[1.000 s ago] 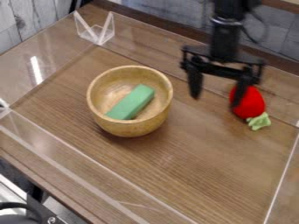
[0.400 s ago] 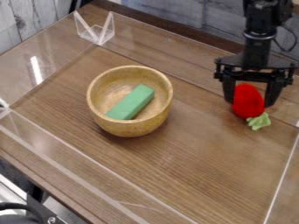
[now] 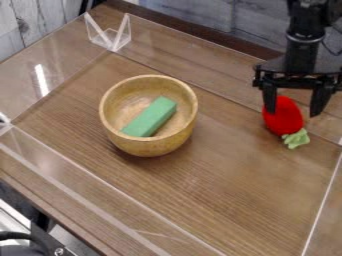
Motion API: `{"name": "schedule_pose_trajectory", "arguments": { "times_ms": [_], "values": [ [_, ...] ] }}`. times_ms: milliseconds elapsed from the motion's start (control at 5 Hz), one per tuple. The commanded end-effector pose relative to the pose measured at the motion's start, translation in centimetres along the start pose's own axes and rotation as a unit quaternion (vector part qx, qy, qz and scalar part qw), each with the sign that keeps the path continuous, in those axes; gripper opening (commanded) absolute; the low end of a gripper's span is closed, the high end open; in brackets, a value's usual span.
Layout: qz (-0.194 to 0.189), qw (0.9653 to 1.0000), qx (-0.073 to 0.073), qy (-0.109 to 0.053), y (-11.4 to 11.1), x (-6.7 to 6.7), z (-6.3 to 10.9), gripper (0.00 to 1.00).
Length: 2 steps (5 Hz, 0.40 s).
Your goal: Move the red fruit to the right
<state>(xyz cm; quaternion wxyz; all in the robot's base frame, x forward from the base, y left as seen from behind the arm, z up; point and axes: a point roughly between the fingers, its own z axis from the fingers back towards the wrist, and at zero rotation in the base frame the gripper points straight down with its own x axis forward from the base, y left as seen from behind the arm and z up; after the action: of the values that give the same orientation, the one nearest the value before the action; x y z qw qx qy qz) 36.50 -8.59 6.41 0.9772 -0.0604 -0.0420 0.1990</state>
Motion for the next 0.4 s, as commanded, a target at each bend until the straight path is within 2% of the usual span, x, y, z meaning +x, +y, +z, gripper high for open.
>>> {"name": "schedule_pose_trajectory", "arguments": {
  "times_ms": [0,200],
  "values": [
    [0.009,0.9994,-0.010,-0.031,1.18,1.00,1.19,1.00],
    [0.004,0.9991,-0.017,-0.038,0.80,0.33,1.82,1.00]
  ]
}}
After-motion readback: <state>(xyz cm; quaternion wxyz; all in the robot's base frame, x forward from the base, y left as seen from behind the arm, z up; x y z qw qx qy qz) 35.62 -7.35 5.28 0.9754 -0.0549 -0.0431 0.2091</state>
